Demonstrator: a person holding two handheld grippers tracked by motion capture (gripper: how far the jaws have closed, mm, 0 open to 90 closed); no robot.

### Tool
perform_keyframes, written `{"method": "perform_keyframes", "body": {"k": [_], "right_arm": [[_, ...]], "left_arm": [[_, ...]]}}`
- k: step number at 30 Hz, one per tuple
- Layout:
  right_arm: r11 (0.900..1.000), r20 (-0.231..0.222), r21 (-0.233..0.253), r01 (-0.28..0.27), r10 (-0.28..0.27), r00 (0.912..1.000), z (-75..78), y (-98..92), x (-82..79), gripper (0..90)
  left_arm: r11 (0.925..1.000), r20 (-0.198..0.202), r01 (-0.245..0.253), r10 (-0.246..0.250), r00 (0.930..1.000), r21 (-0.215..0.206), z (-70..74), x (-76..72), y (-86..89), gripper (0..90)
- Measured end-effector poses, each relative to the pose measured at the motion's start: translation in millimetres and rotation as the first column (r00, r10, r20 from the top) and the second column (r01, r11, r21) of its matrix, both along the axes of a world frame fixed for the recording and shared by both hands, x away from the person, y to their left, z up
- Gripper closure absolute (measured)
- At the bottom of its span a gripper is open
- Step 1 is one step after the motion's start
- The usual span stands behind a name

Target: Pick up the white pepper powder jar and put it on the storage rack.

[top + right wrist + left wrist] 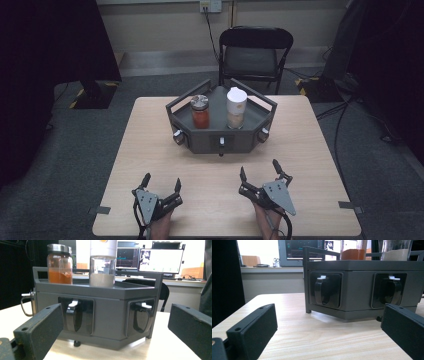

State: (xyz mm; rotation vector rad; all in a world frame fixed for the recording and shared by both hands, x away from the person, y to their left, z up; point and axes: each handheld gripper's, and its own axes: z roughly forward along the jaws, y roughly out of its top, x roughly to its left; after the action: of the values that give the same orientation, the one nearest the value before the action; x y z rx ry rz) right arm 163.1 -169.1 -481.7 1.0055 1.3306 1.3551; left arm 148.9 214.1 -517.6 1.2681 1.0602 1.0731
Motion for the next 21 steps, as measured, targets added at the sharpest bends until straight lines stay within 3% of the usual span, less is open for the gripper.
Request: {"method": "perform_keyframes", "body": {"k": [21], "right_arm": [[1.0, -0.042, -0.004, -0.004, 0.004, 0.9991, -22.2, 0.8, -8.1, 0.0]], "left_arm": [[1.0, 0.0, 0.0, 0.0, 1.0, 0.0, 0.0, 0.0, 0.0, 0.0]]}}
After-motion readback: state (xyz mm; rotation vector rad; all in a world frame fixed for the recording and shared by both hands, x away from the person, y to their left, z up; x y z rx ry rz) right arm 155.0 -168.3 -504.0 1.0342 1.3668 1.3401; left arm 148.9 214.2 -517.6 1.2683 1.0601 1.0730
